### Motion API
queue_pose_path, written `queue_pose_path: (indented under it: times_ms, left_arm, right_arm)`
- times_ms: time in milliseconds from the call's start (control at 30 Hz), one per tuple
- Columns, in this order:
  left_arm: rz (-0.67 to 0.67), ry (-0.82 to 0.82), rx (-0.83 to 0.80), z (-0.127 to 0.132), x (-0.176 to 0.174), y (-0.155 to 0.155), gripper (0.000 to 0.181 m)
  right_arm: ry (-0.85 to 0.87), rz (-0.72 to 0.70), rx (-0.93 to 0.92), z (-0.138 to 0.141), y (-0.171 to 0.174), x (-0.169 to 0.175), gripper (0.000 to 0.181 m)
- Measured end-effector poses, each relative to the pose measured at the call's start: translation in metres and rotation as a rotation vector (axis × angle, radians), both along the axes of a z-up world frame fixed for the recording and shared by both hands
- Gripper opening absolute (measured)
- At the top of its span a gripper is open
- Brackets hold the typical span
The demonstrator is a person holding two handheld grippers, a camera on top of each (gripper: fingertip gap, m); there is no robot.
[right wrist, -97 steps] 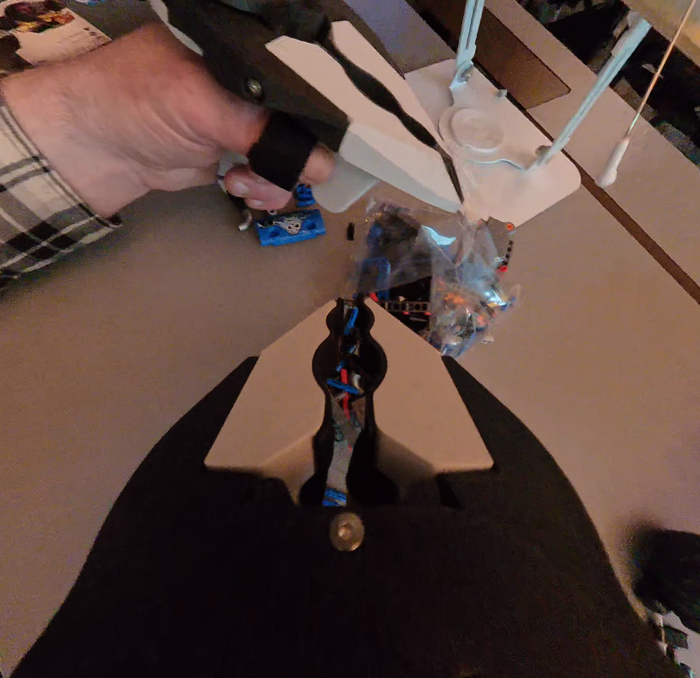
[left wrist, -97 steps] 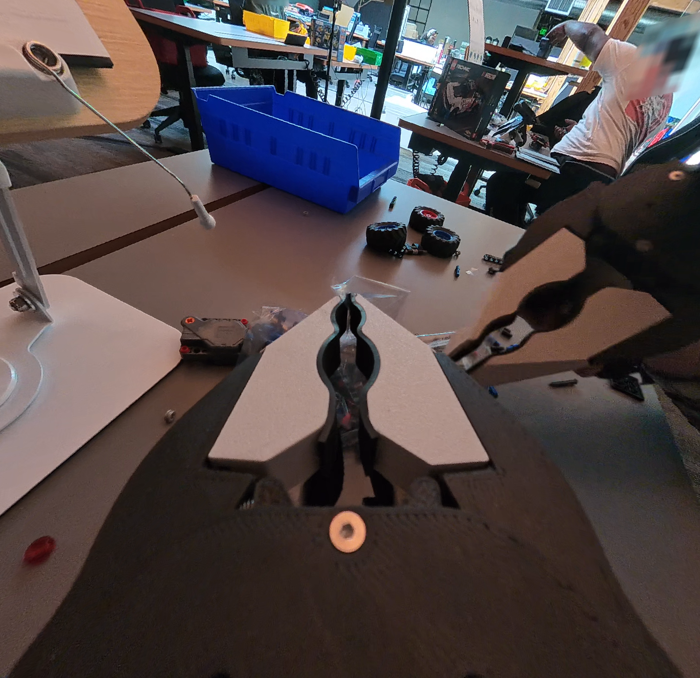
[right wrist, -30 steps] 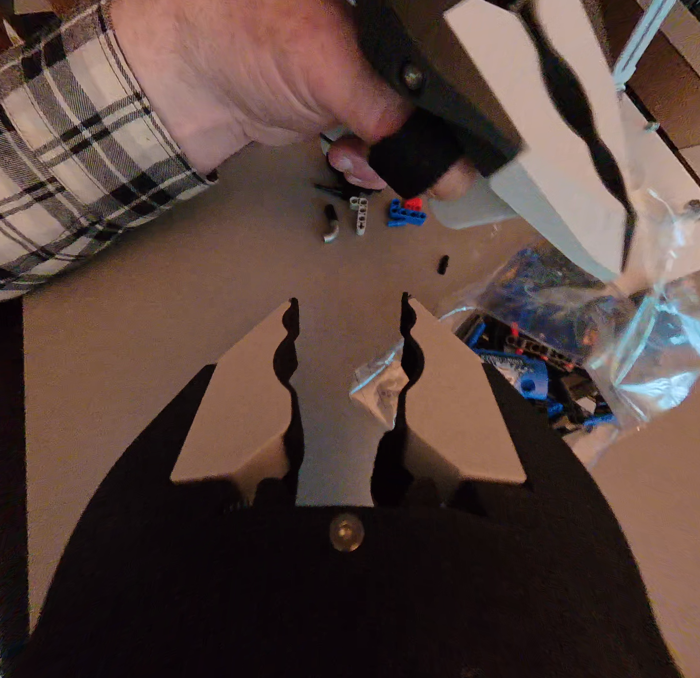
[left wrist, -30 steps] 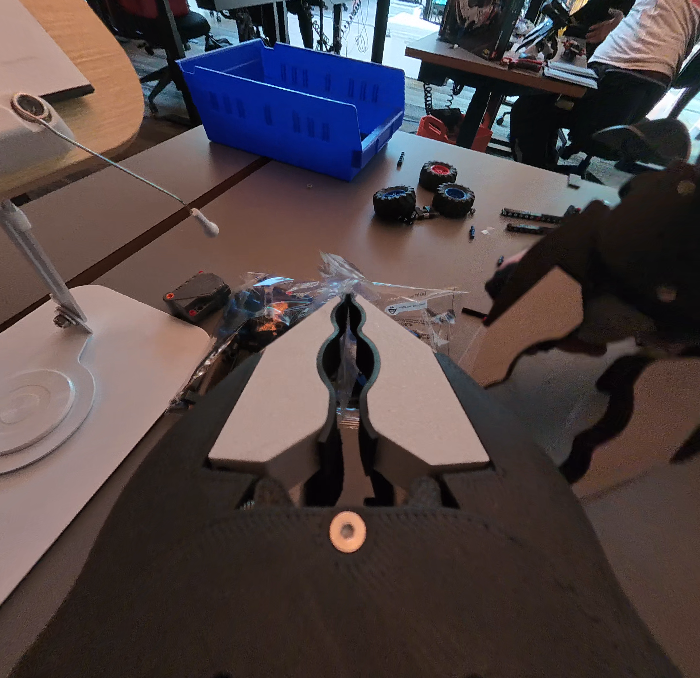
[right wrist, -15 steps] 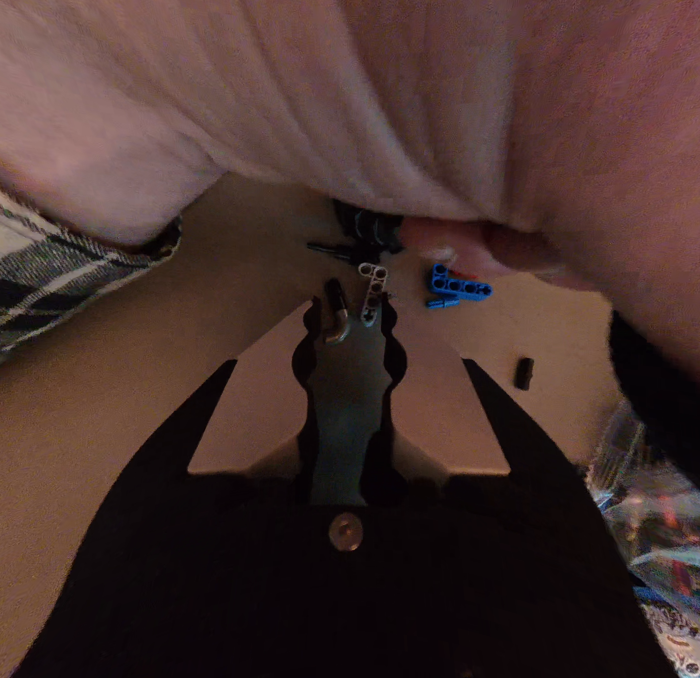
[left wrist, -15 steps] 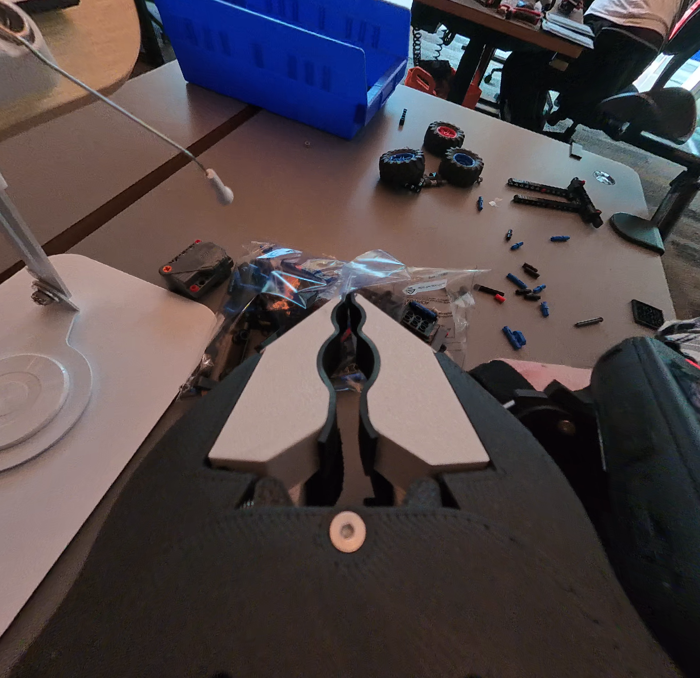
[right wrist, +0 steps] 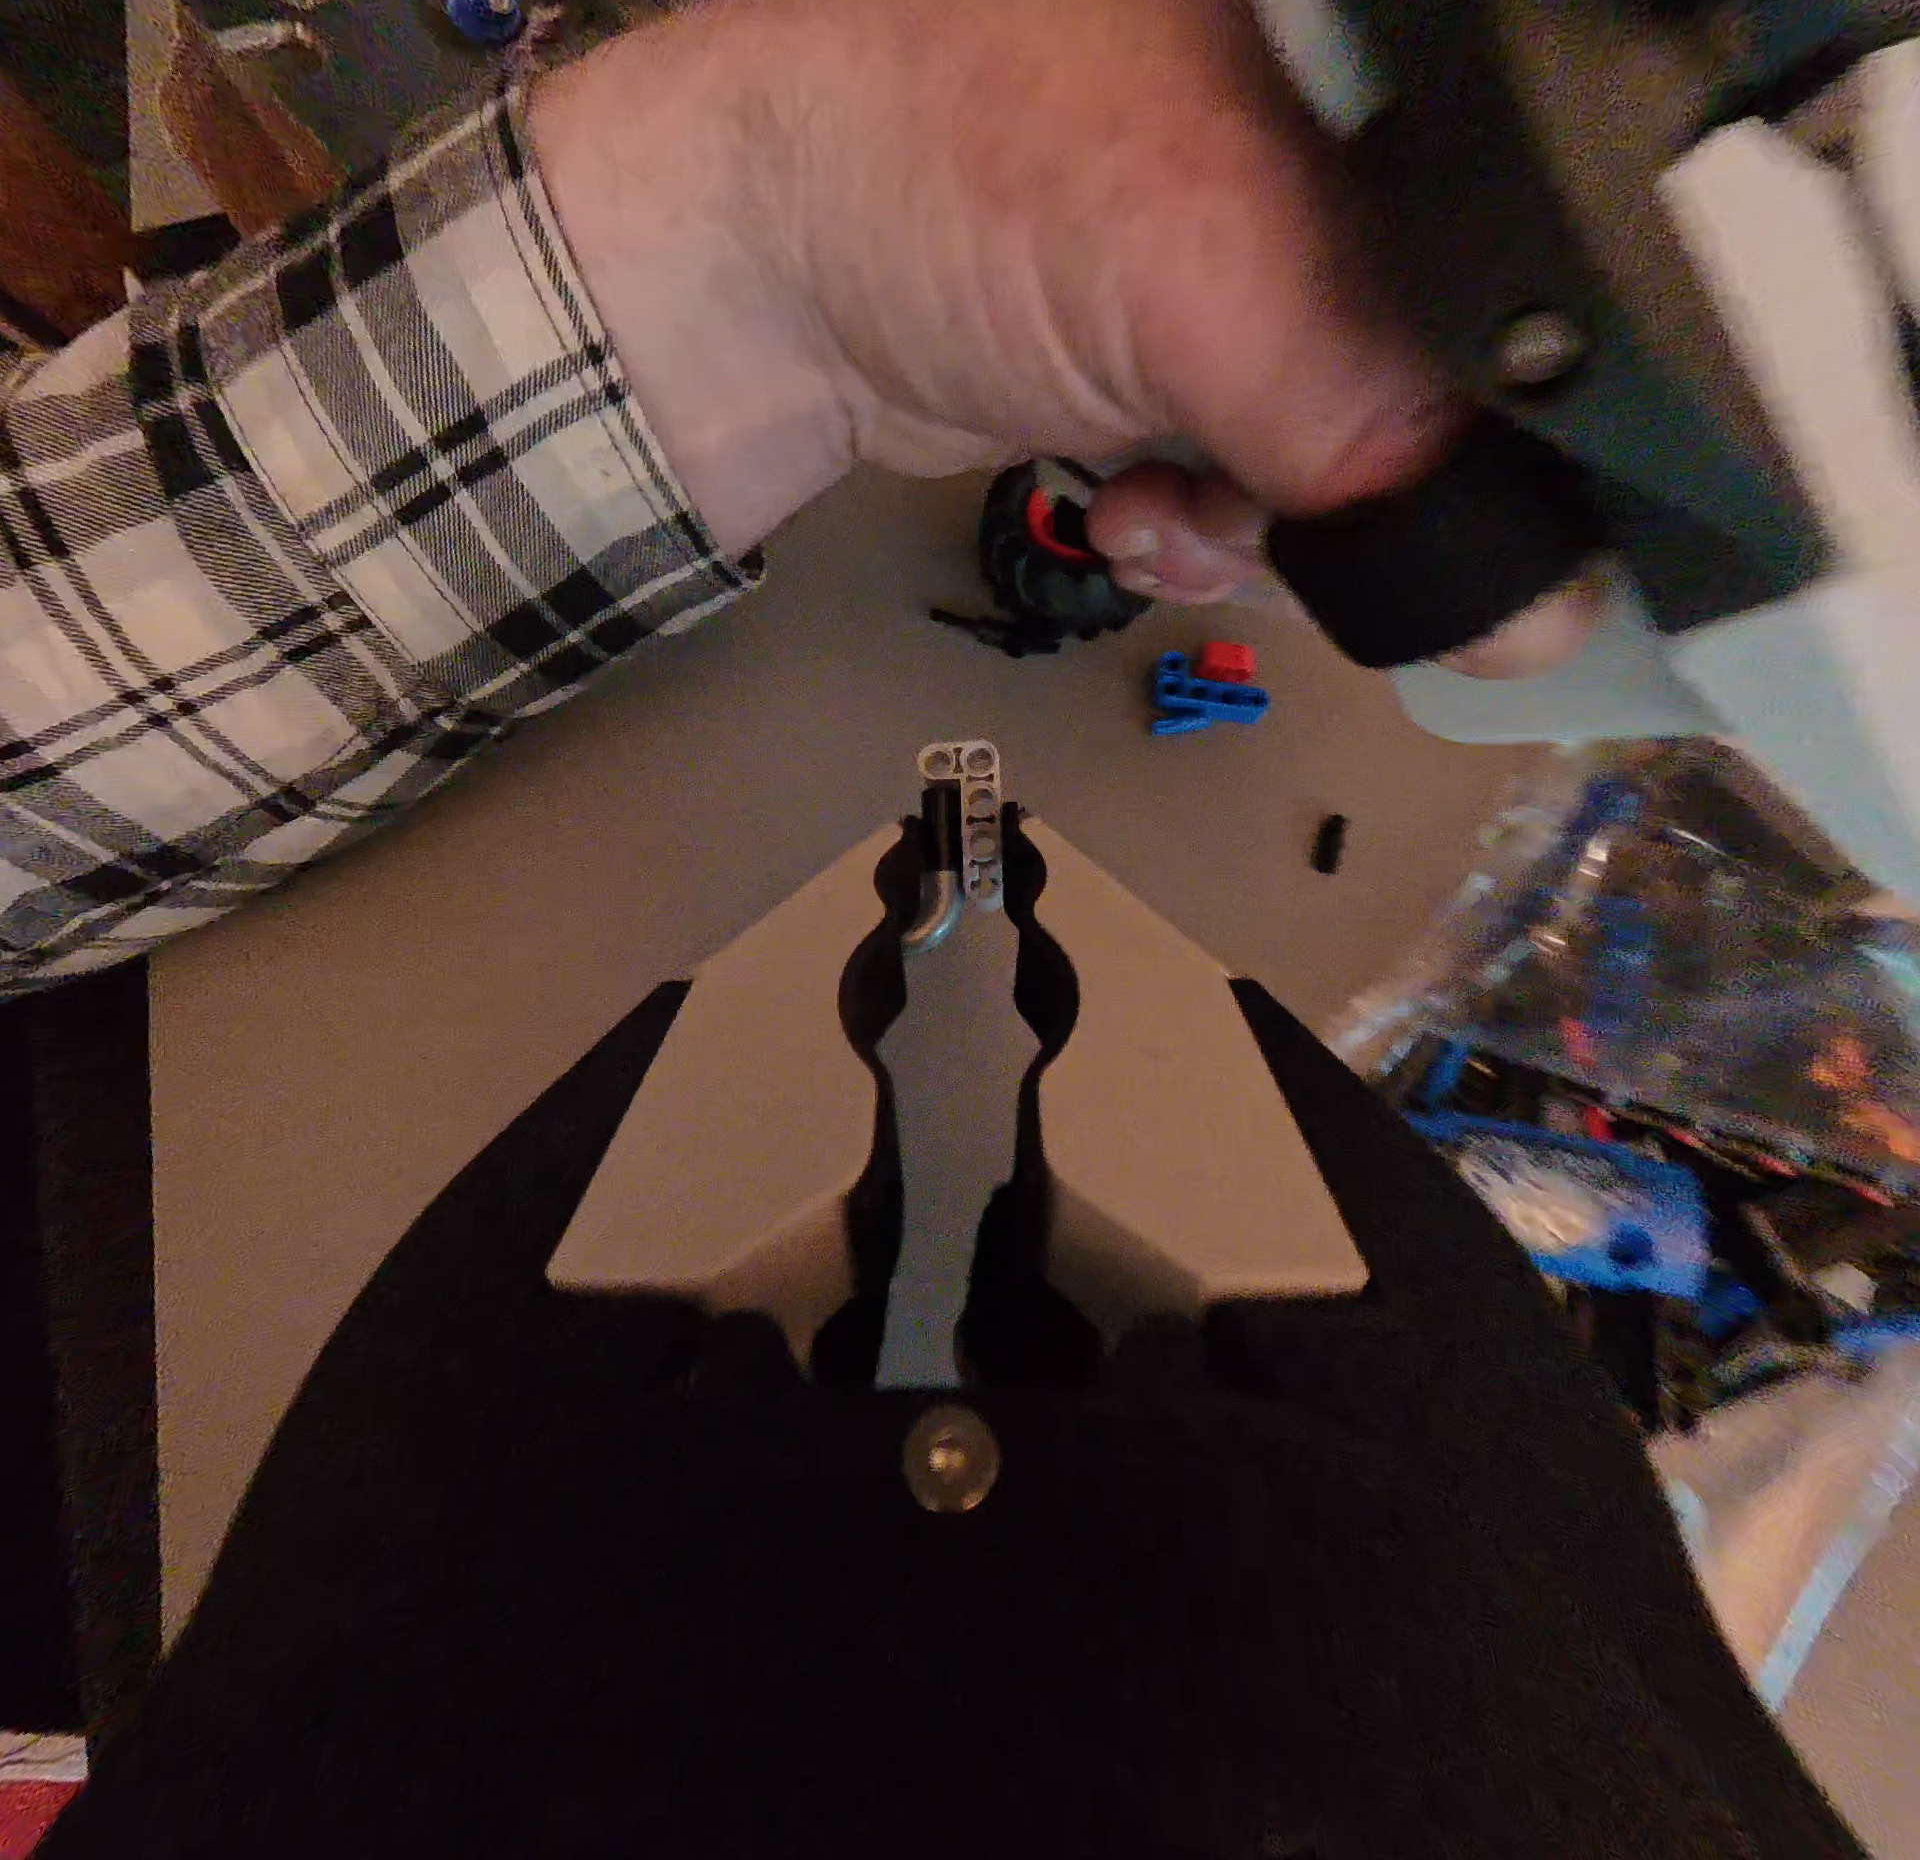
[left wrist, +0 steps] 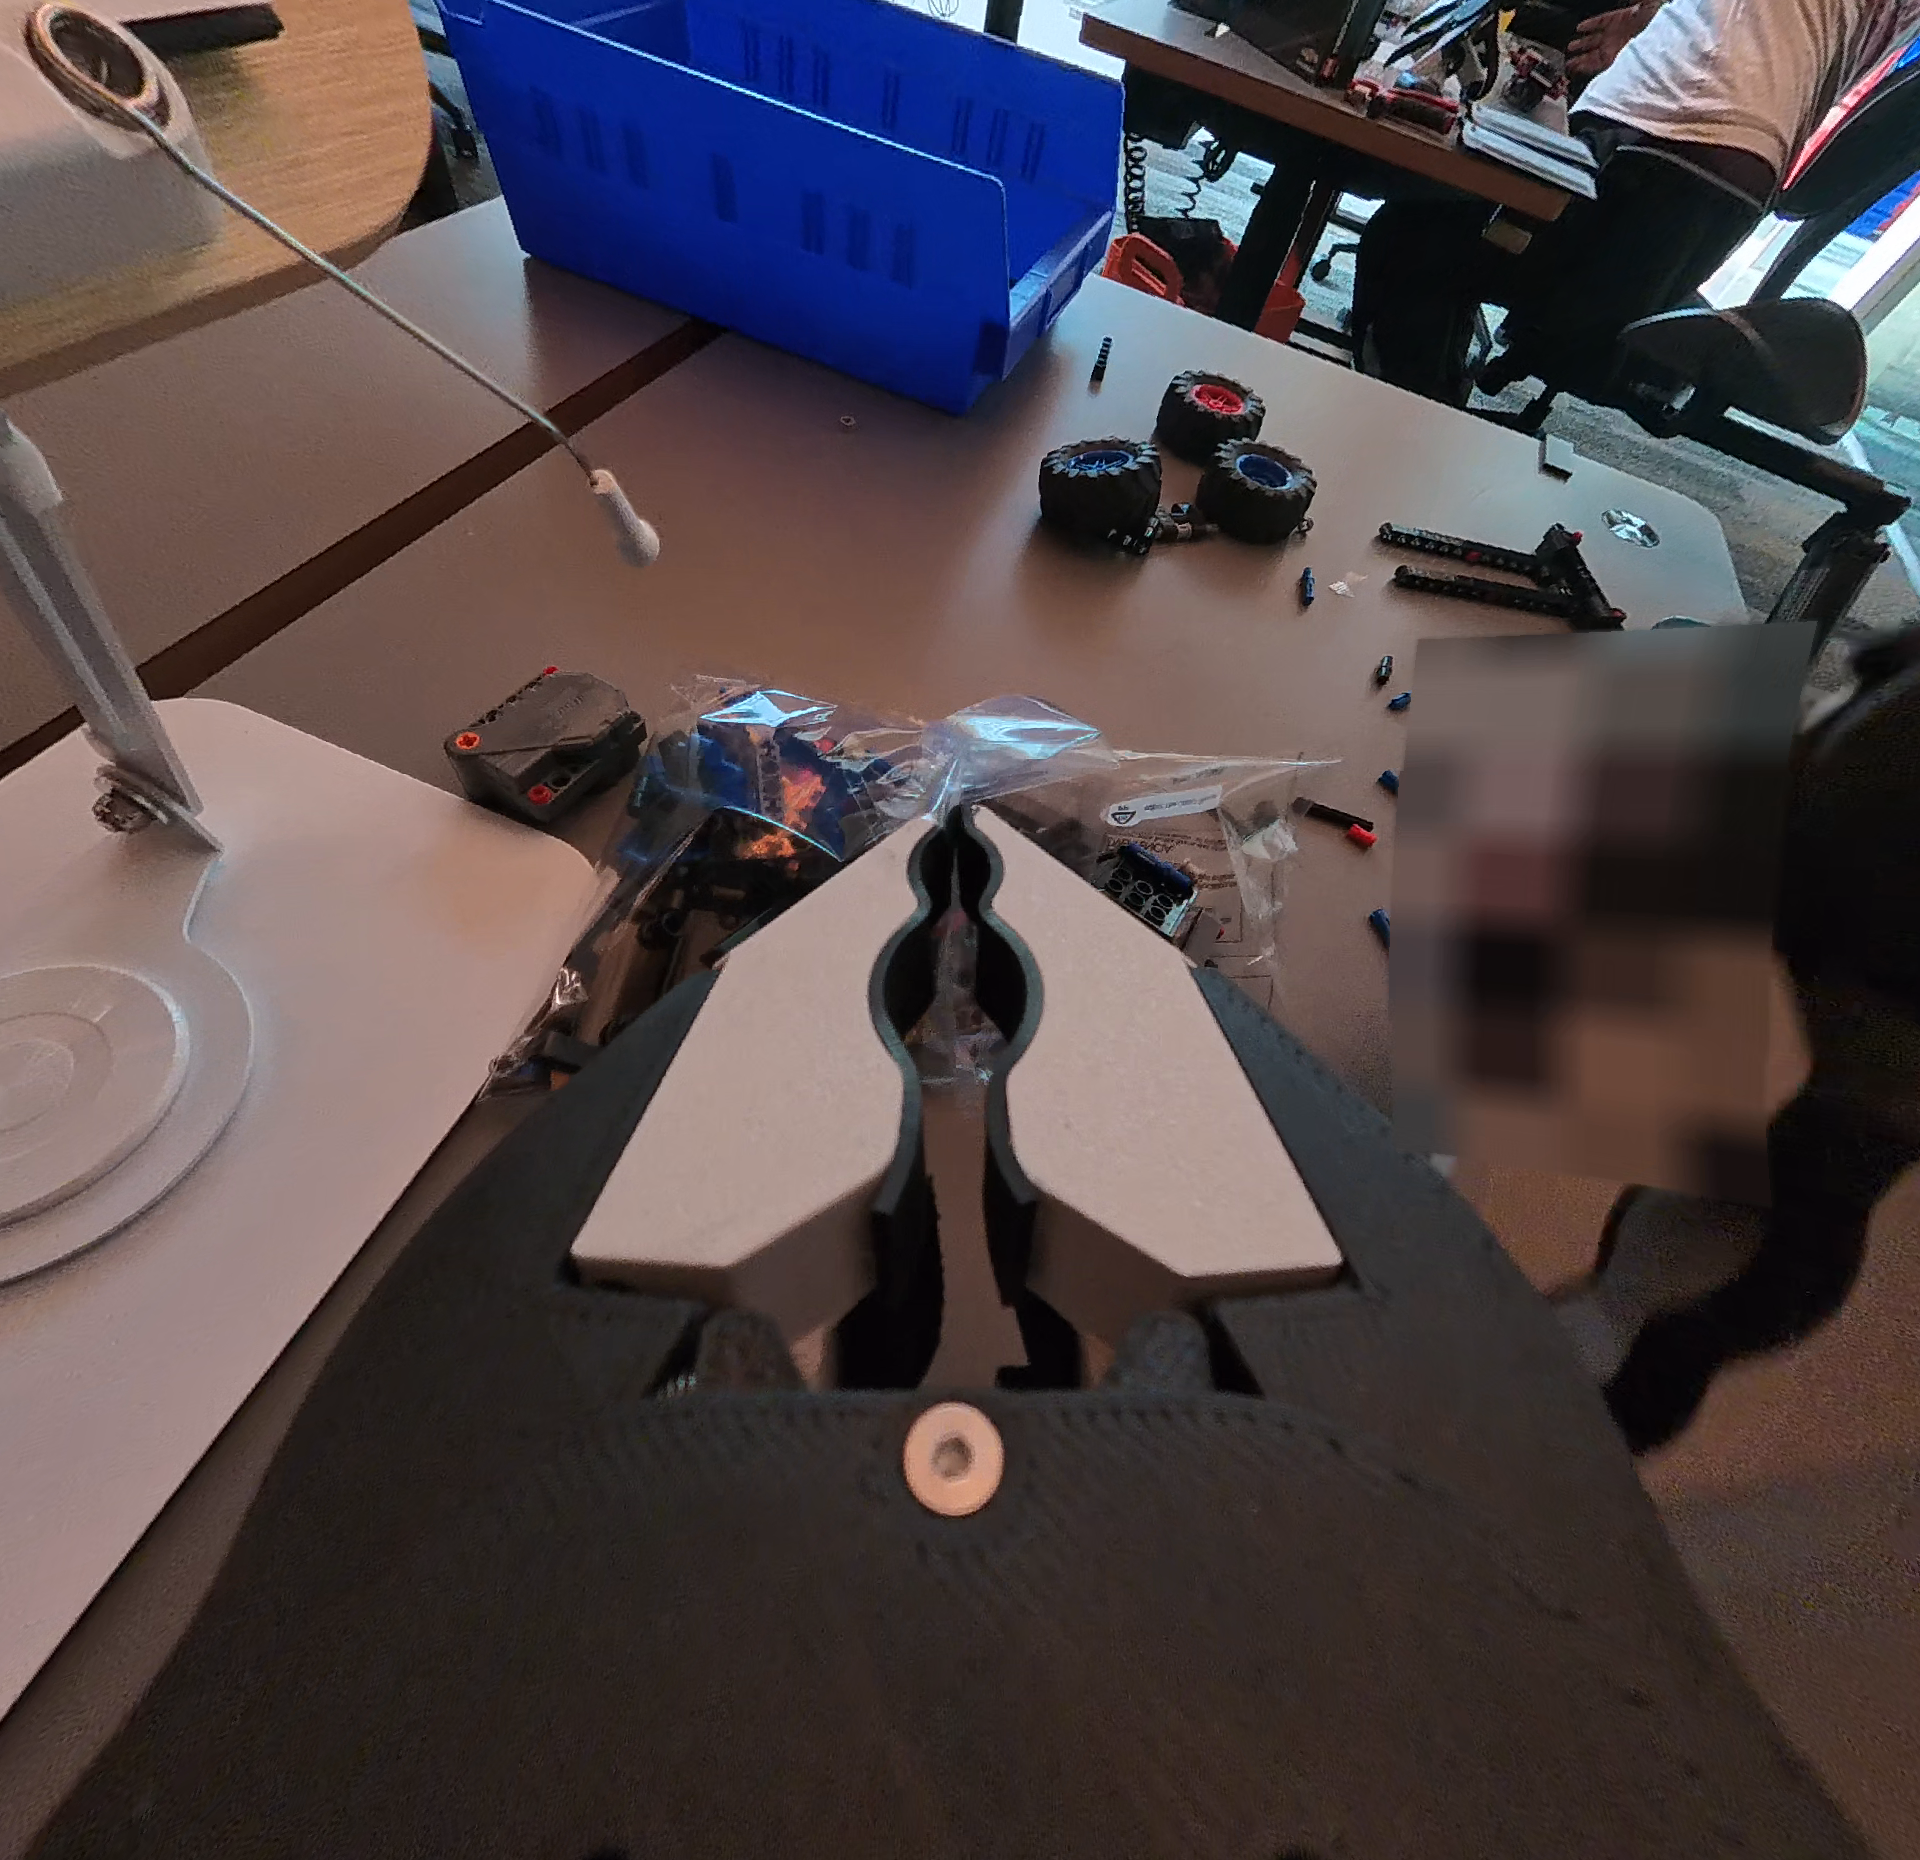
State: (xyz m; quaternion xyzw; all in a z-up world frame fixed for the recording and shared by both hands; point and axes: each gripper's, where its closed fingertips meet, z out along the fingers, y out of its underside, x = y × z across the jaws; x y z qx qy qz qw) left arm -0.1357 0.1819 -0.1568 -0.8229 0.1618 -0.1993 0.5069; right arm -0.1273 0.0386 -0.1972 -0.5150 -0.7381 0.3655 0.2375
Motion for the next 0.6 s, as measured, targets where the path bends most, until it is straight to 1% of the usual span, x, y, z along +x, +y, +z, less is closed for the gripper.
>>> queue_pose_path:
  times_ms: [67, 133, 200, 233, 267, 300, 333, 367, 400, 433, 500, 533, 600]
  left_arm:
    - [0.002, 0.006, 0.006, 0.001, 0.001, 0.0, 0.0]
    - [0.001, 0.003, 0.014, 0.004, 0.002, 0.001, 0.0]
    - [0.003, 0.003, 0.017, 0.005, 0.003, 0.002, 0.0]
    - [0.002, 0.006, 0.017, 0.005, 0.004, 0.002, 0.0]
    - [0.002, 0.013, 0.014, 0.004, 0.005, 0.002, 0.0]
    - [0.004, 0.025, 0.011, 0.003, 0.005, 0.002, 0.0]
    - [0.005, 0.034, 0.01, 0.003, 0.005, 0.001, 0.0]
    - [0.01, 0.037, 0.014, 0.005, 0.004, 0.001, 0.0]
    - [0.013, 0.038, 0.02, 0.007, 0.003, 0.002, 0.0]
    - [0.017, 0.042, 0.023, 0.008, 0.003, 0.002, 0.0]
    - [0.02, 0.05, 0.026, 0.01, 0.004, 0.002, 0.0]
    - [0.024, 0.055, 0.026, 0.01, 0.003, 0.002, 0.0]
    - [0.03, 0.066, 0.018, 0.007, 0.002, 0.002, 0.0]
  right_arm:
    - [0.044, -0.085, 0.028, 0.022, 0.032, 0.018, 0.013]
    - [0.049, -0.173, 0.047, 0.032, 0.067, 0.031, 0.012]
    - [0.0, -0.244, 0.119, 0.019, 0.101, 0.032, 0.013]
    - [-0.026, -0.292, 0.158, 0.009, 0.119, 0.03, 0.029]
    - [-0.059, -0.317, 0.158, -0.001, 0.128, 0.029, 0.035]
    - [-0.083, -0.32, 0.137, -0.004, 0.127, 0.029, 0.034]
    - [-0.046, -0.322, 0.131, 0.002, 0.123, 0.029, 0.03]
    - [0.023, -0.295, 0.127, 0.014, 0.111, 0.026, 0.024]
    - [0.071, -0.232, 0.114, 0.023, 0.091, 0.023, 0.021]
    - [0.09, -0.167, 0.096, 0.027, 0.07, 0.019, 0.025]
    - [0.077, -0.062, 0.052, 0.021, 0.034, 0.006, 0.033]
    - [0.062, -0.033, 0.036, 0.014, 0.022, -0.003, 0.035]
    - [0.03, -0.026, 0.07, -0.004, 0.017, -0.025, 0.043]
